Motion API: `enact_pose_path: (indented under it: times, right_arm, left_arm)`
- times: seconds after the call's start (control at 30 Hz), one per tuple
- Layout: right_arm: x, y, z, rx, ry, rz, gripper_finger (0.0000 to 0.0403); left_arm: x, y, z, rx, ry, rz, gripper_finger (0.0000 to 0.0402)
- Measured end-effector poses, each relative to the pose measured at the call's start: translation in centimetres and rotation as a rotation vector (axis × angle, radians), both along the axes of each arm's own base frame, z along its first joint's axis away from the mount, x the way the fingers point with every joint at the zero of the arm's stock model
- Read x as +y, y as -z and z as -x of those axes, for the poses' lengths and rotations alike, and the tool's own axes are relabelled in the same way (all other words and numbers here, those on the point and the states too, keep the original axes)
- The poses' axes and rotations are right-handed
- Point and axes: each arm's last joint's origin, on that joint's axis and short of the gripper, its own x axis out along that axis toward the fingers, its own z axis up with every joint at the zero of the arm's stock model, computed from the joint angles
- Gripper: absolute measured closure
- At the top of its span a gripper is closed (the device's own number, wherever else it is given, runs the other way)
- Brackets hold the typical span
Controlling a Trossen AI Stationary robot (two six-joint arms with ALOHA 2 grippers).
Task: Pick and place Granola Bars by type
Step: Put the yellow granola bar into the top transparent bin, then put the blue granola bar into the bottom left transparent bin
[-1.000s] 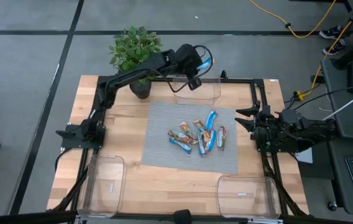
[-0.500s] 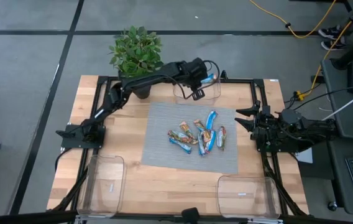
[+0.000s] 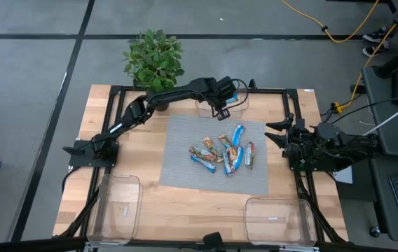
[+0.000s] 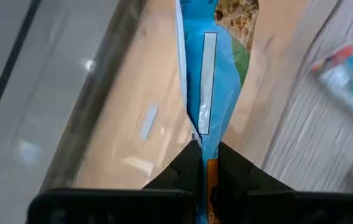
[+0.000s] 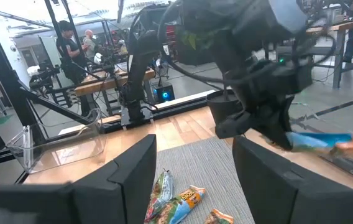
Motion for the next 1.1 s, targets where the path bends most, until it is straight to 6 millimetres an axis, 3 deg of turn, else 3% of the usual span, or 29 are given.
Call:
enact_pose_path:
  times: [0.13, 0.43, 0.9, 1.1]
  right_arm:
    - [0.0, 0.0, 0.0, 0.002, 0.0, 0.004, 0.0189]
    - [0.0, 0.0, 0.0, 0.009, 0.0, 0.027, 0.0189]
    - [0.0, 0.0, 0.0, 0.008, 0.0, 0.026, 0.0189]
    - [0.0, 0.0, 0.0, 0.001, 0.0, 0.014, 0.0189]
  left_arm:
    - [0.2, 1.2, 0.1, 0.045, -0.003, 0.024, 0.038]
    - [0.4, 1.6, 0.3, 0.068, -0.018, 0.011, 0.0375]
    - [0.2, 1.5, 0.3, 0.083, -0.036, -0.033, 0.0283]
    - [-0.7, 0.5, -0.1, 0.059, -0.012, -0.035, 0.0269]
